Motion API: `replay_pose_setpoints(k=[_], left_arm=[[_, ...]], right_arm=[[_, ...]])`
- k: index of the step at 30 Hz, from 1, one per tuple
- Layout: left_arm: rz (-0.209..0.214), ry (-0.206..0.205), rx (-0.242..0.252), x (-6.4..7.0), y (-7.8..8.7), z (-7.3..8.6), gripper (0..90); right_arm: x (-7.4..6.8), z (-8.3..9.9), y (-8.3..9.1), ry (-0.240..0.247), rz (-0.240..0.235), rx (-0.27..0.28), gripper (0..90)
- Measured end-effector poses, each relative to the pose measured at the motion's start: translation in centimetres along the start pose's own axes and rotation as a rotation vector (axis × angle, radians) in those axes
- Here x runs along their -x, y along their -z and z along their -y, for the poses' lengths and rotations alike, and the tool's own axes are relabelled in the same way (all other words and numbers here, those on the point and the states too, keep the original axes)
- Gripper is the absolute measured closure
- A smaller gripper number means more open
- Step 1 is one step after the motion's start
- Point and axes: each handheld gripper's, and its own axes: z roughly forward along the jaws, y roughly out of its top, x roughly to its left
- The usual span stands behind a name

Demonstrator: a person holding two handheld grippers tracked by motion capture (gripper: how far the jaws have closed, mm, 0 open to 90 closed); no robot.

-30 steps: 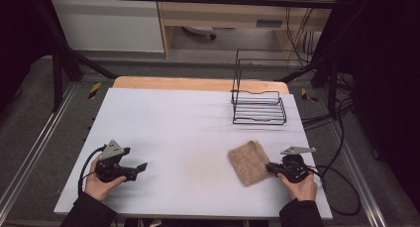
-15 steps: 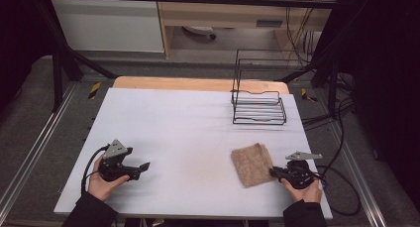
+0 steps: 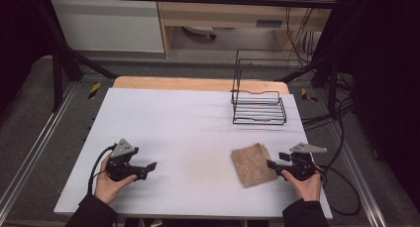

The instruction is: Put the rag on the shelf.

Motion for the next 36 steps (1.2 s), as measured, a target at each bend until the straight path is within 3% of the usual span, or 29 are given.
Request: replay_pose_setpoints(k=[11,13,24,31,36], left_arm=[[0.044,-0.046,-0.038,3.8,-3.2,-2.7,3.3],[0.075,-0.058,-0.038,4.7,-3.9,-3.3,3.3],[0.153,-0.110,-0.038,10.0,-7.9,-6.6,5.4],[0.177,-0.114,-0.047,12.1,-10.3,-7.7,7.1],[0.165,-0.124,-0.069,13.3,-12.0,-8.4,9.8]], right_arm=[[0.5,-0.6,-0.9,0.025,-0.018,0.014,12.5],[0.5,-0.5,-0.8,0.034,-0.033,0.025,9.2],[0.3,-0.1,-0.5,0.040,-0.035,0.025,3.5],[0.2,0.3,-0.3,0.037,-0.038,0.026,2.0],[0.2,0.5,-0.2,0.040,-0.034,0.019,1.6]])
